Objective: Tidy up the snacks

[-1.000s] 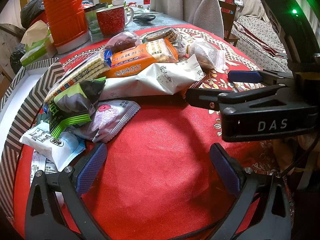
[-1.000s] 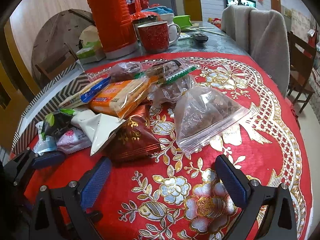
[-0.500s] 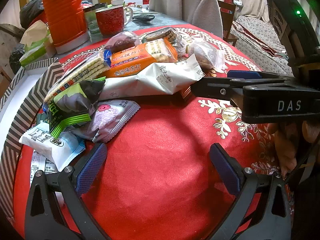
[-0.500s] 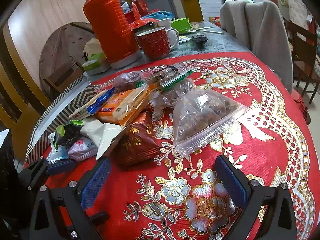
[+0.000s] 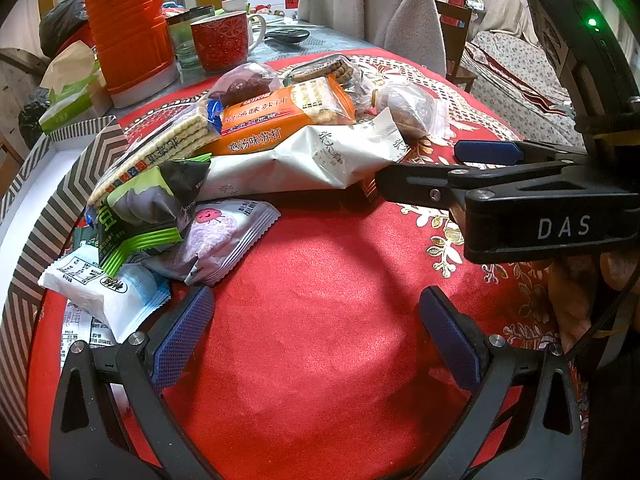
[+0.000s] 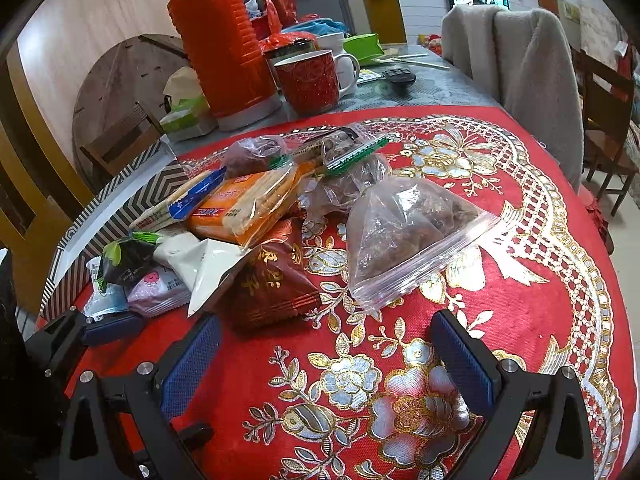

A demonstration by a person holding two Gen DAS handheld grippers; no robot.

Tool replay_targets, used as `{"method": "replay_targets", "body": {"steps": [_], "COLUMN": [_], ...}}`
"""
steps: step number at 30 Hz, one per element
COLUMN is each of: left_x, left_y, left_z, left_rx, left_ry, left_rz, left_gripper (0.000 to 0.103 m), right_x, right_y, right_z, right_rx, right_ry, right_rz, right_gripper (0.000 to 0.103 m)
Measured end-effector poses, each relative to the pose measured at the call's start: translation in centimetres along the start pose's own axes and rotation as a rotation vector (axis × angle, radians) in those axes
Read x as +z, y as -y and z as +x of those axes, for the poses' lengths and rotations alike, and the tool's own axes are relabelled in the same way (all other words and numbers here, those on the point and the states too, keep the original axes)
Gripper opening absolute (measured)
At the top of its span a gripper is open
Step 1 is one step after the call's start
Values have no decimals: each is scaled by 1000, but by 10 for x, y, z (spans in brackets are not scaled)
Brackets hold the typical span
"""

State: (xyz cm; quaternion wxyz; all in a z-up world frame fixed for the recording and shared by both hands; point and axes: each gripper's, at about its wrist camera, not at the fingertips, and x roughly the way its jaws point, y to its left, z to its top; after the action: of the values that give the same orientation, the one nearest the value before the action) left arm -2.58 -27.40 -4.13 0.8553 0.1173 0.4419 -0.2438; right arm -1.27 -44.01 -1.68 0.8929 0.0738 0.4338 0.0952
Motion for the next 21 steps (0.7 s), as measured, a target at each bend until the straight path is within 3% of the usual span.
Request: {"method": "replay_targets", "body": {"steps": [16,21], "left_x": [0,0], "left_y": [0,0], "left_z": [0,0], "left_rx": [0,0], "left_ry": [0,0], "left_rz": [0,0], "left_gripper": [103,103], "right_x": [0,-1], "right_y": [-2,-21], "right_z": [3,14], "right_rx": [-18,-149], "right_ry": [-6,-56], "right_rz": [-13,-107], "right_gripper": [103,103]}}
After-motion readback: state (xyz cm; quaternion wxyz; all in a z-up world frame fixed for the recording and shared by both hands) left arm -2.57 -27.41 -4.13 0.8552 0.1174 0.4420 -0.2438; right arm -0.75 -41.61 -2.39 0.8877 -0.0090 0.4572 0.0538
